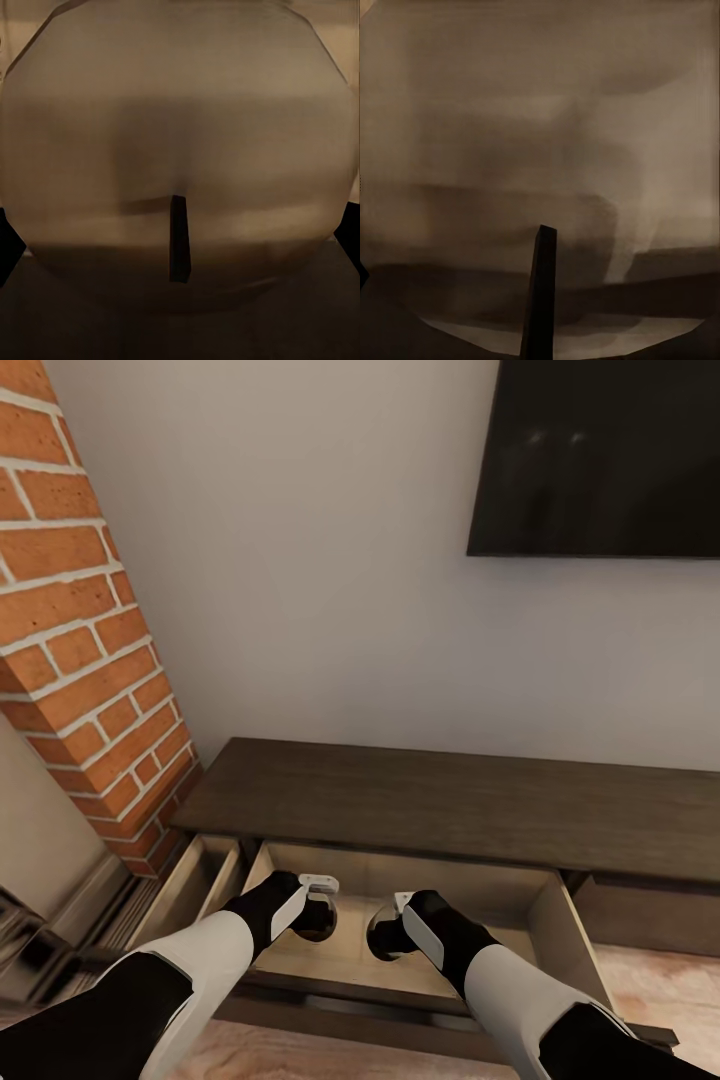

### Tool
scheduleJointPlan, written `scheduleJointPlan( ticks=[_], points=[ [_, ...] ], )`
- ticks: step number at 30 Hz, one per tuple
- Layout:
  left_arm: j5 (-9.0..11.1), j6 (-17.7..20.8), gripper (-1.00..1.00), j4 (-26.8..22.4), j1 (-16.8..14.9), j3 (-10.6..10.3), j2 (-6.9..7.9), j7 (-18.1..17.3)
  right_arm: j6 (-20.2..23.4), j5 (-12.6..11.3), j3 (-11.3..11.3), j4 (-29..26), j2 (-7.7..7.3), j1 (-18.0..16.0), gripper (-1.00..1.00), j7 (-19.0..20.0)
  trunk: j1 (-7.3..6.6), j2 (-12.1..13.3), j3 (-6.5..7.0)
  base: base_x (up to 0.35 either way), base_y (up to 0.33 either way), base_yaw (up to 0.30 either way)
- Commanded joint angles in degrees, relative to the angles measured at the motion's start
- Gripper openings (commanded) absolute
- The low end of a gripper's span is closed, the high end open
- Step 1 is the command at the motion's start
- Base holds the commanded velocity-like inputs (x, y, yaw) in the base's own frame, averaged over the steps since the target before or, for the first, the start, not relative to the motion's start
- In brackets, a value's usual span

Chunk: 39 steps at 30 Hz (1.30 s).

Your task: Place each of the two pumpkins and all three candles from the living room inside a cabinet in the living room (use any cabinet), then make sure every cabinet is closed, and position the cauldron so it is next to a table in the living room.

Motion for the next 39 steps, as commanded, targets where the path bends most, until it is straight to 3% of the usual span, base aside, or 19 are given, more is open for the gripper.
scheduleJointPlan(
  ticks=[1,8,14,19,39],
  points=[
    [0.6,0.3,-1.00,-0.1,0.0,-0.3,0.00,0.4,0.2,-0.6,0.3,0.0,0.00,0.0,-1.00,-0.5,0.01,0.0,-0.06,0.248,0.000,0.000],
    [0.6,1.3,-1.00,-0.1,0.0,-0.3,0.00,0.4,0.2,-0.6,0.3,0.0,0.00,0.0,-1.00,-0.5,0.01,0.0,-0.07,0.164,0.000,0.000],
    [0.6,6.6,-1.00,-0.1,0.0,-0.3,0.00,-0.1,0.3,-0.6,0.3,0.0,0.00,0.0,-1.00,-0.5,0.01,0.0,-0.13,0.010,0.000,0.000],
    [0.6,6.9,-1.00,-0.1,0.0,-0.3,0.00,-1.9,0.4,-0.6,0.3,0.0,0.00,0.0,-1.00,-0.5,0.01,0.0,-0.52,0.000,0.000,0.000],
    [0.6,6.8,-1.00,-0.2,0.0,-0.4,0.01,-1.8,2.2,-0.7,0.3,0.0,0.00,0.0,-1.00,-0.5,0.01,0.0,-1.64,0.000,0.000,0.000]
  ],
)
